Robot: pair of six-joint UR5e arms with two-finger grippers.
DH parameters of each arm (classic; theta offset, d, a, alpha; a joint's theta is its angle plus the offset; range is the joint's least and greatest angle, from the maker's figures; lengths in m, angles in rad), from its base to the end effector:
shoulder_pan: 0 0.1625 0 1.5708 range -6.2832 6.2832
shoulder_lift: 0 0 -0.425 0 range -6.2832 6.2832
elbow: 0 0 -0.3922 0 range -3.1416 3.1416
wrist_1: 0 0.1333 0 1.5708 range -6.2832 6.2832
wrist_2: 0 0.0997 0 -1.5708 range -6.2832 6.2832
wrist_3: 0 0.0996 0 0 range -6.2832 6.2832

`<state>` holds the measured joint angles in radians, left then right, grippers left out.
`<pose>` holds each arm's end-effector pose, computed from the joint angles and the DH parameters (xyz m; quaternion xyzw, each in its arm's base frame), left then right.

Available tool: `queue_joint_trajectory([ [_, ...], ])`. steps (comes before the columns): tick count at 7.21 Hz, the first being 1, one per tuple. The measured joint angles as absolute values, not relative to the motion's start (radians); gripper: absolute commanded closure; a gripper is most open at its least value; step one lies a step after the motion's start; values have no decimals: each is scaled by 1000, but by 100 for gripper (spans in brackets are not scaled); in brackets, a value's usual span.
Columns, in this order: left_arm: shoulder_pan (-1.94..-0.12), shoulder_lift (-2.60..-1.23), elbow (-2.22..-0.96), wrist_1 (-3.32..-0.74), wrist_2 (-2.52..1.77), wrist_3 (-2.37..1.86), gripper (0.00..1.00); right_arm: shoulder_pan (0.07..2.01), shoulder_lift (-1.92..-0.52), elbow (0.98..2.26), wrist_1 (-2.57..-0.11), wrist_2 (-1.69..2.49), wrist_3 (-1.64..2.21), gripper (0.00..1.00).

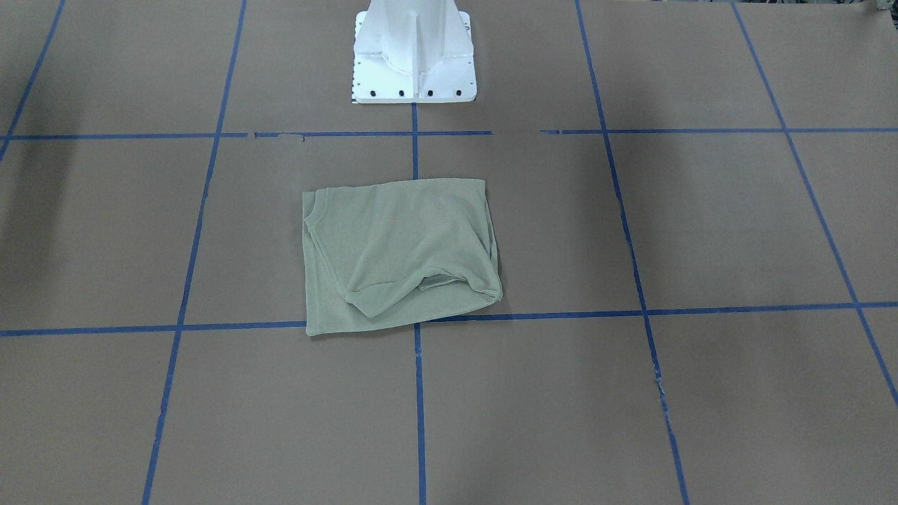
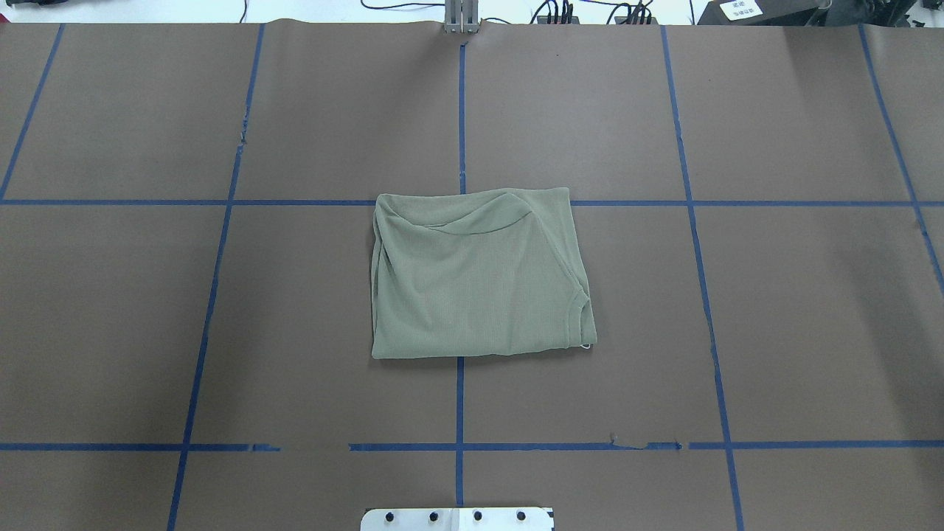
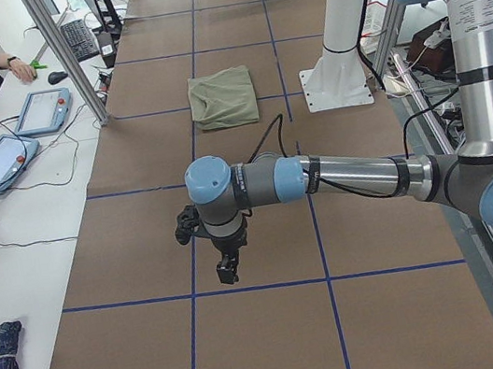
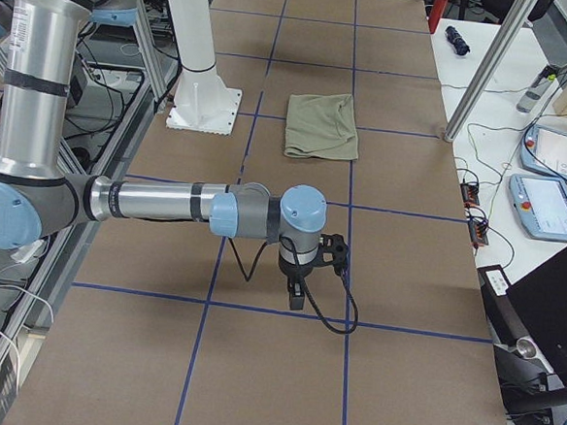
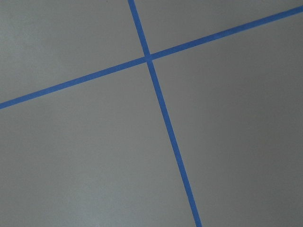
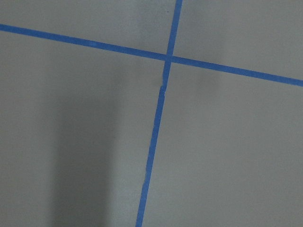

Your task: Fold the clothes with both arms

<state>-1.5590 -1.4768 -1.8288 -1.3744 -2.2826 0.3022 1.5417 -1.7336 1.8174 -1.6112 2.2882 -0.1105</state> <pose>-0.0630 -0.4450 0.6002 0.0354 0.3469 0.1410 0.9266 0.0554 -0.4266 0.6197 0.0346 -0.3499 -0.0729 0.9333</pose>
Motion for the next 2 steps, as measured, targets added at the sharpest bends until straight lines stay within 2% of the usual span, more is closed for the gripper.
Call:
queue_joint_trajectory([
  [2, -1559, -1470, -1828, -1374, -2283, 302, 0, 1541, -1737, 1819, -1610, 2288, -111, 0],
])
